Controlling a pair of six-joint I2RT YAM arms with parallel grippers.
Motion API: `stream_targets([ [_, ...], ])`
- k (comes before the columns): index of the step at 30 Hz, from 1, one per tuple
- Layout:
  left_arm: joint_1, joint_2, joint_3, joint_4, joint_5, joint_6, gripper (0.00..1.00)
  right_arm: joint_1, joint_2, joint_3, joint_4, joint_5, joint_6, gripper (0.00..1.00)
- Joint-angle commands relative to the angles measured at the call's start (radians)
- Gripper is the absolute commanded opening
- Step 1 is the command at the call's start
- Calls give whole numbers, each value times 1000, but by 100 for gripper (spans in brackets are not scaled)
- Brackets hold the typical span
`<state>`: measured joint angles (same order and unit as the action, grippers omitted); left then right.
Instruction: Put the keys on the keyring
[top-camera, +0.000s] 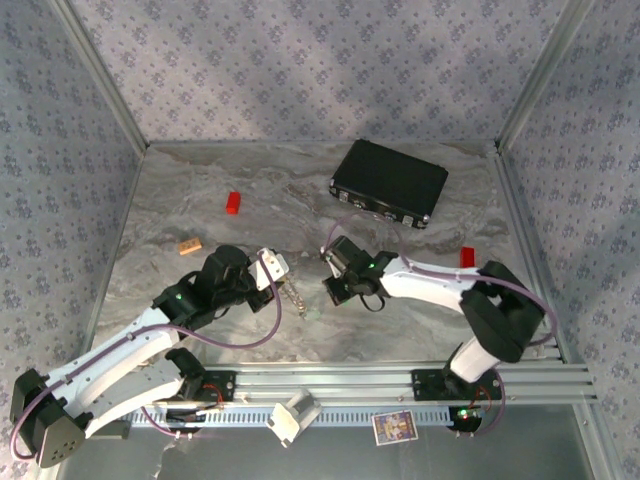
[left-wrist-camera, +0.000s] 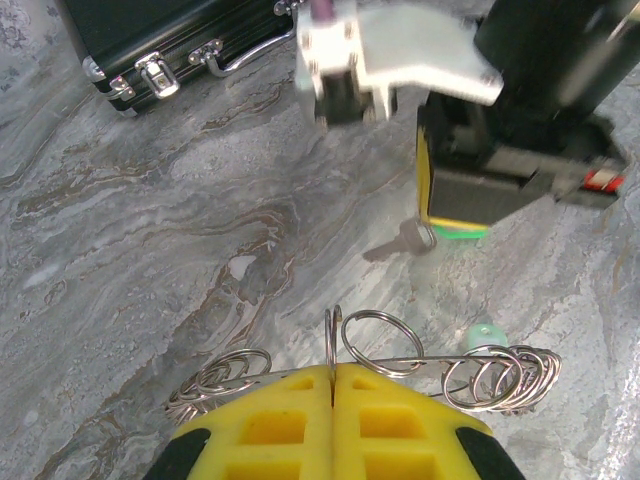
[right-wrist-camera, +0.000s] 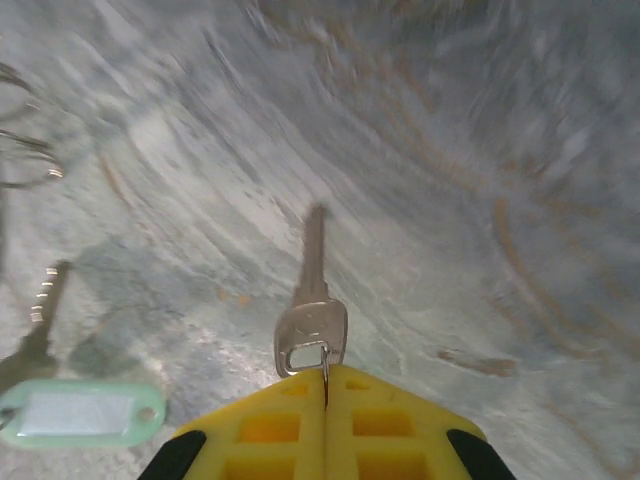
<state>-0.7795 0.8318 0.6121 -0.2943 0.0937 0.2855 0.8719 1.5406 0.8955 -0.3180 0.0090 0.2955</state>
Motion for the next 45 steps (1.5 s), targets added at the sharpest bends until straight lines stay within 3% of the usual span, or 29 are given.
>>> stream_targets([
  [1, -2, -24, -8, 45, 30, -19, 0, 0, -120, 0, -13, 34, -114, 0],
  [6, -1, -28, -13, 60, 44, -16, 0, -10, -187, 58, -80, -134, -294, 0],
  [15, -1, -37, -22, 78, 94, -11, 0, -4, -196, 153, -175, -368, -447, 0],
  [27, -3, -22, -22, 100, 279, 9, 0, 6, -237, 192, -227, -447, -636, 0],
  [39, -2, -7, -23, 100, 293, 4, 0, 7, -160, 289, -278, -476, -598, 0],
  [45, -2, -5, -23, 101, 278, 6, 0, 9, -199, 260, -227, -494, -551, 0],
])
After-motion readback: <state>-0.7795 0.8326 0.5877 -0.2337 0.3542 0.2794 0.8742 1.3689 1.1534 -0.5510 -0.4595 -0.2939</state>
